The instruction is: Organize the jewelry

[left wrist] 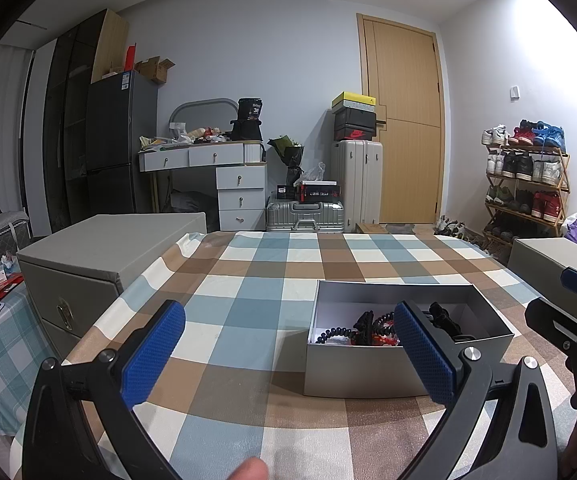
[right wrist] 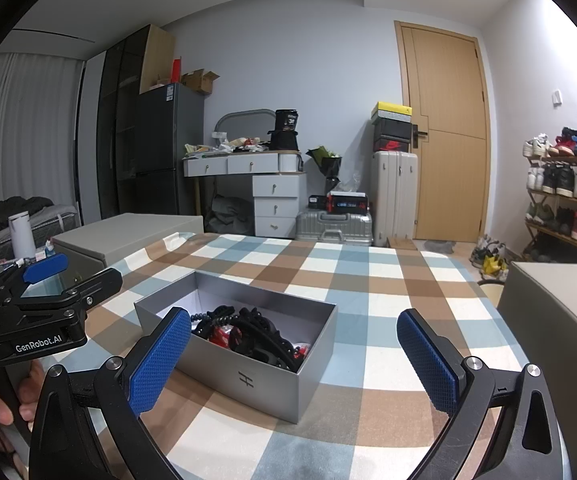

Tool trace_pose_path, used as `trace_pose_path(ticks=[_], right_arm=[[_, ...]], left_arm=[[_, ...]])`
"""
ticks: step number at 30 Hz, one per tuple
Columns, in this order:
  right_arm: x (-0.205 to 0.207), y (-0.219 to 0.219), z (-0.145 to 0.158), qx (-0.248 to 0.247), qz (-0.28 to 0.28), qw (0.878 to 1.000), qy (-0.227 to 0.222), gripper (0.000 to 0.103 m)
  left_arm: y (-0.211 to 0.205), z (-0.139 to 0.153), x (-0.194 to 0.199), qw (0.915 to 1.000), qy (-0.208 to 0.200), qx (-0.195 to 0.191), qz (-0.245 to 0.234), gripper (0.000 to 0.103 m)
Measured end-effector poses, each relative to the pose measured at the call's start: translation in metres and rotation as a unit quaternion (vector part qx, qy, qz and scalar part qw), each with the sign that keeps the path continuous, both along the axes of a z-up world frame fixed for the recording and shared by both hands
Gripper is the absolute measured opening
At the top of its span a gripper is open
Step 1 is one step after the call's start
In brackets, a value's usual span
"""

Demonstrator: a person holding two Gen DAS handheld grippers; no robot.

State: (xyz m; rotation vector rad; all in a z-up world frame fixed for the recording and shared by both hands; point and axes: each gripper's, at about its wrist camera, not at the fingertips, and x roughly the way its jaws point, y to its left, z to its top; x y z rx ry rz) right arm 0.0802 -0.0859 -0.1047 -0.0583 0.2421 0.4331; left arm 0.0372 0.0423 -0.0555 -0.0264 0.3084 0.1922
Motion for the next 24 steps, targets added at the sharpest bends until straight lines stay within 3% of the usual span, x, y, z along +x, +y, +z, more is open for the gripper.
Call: trace_pose_path(ticks=[24], right_arm=[[0.0000, 0.0000, -0.0001, 0.000, 0.000, 1.000, 0.000, 0.103]], left_arm=[[0.0003, -0.0011, 0.0024, 1.0000, 0.001, 0.000, -0.003, 0.102]])
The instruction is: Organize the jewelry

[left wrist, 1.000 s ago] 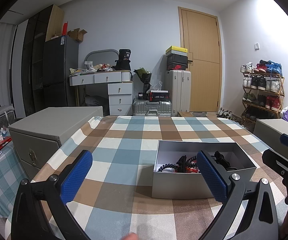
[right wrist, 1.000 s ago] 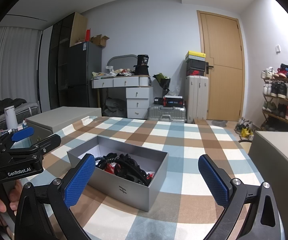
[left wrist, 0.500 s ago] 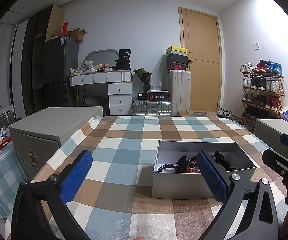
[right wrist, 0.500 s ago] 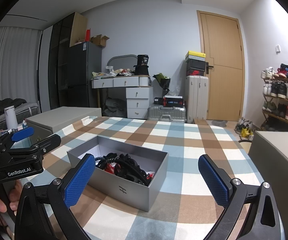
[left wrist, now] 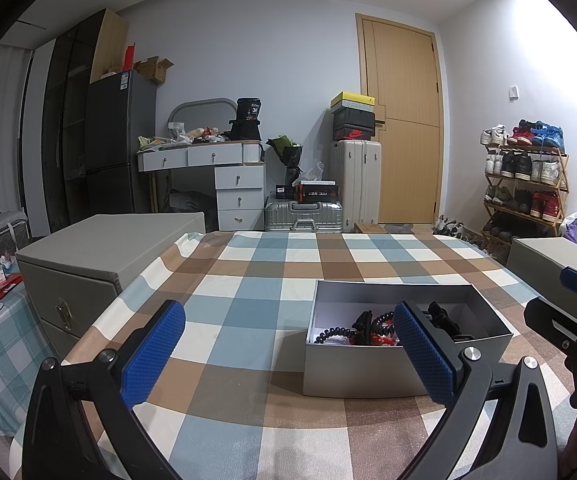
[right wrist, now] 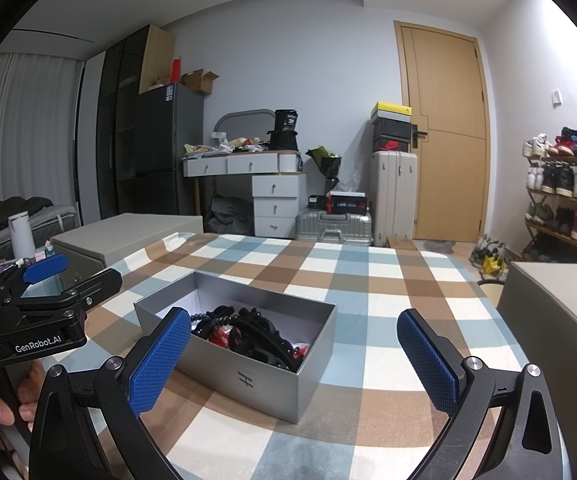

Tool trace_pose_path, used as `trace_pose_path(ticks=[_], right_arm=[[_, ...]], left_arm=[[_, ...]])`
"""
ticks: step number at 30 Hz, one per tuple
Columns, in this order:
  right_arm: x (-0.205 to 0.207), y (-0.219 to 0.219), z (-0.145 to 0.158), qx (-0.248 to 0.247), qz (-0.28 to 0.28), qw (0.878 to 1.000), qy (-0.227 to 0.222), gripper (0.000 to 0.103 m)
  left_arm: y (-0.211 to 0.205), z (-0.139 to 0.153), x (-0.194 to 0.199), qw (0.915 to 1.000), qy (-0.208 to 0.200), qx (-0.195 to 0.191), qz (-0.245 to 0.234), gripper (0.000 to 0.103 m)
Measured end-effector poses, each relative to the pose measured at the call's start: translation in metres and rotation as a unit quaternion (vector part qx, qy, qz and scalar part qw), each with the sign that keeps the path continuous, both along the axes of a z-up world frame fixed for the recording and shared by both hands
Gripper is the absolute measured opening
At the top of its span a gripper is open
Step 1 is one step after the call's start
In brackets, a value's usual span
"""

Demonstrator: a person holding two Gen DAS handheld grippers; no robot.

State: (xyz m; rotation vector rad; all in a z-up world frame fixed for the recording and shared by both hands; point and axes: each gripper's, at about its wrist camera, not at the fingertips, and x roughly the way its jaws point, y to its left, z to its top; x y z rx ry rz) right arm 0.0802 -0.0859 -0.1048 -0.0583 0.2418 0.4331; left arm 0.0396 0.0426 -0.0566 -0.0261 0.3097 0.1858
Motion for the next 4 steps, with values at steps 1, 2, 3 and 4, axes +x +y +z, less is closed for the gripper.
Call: trace_pose_path(ticks=[1, 2, 3, 4], right_arm=[[0.0001, 0.0001, 0.0000, 0.000, 0.000, 1.000, 0.000, 0.103], [0.0001, 0.0001, 0.0000, 0.000, 0.000, 1.000, 0.000, 0.103], [0.0000, 0.0000, 0.0000, 0.000, 0.000, 1.000, 0.000, 0.103], [0.0001, 0.0001, 0.0000, 0.000, 0.000, 1.000, 0.000, 0.103]], left_arm=[[0.0003, -0.0008, 0.0012, 1.0000, 0.000, 0.000, 0.000, 0.102], [-0.0006, 0.0001, 0.0007, 1.0000, 0.000, 0.000, 0.000, 0.102], [-0.0005, -0.0003, 0.0010, 1.0000, 0.000, 0.000, 0.000, 0.102], [0.0001, -0.0008, 0.0013, 1.0000, 0.000, 0.000, -0.001, 0.102]])
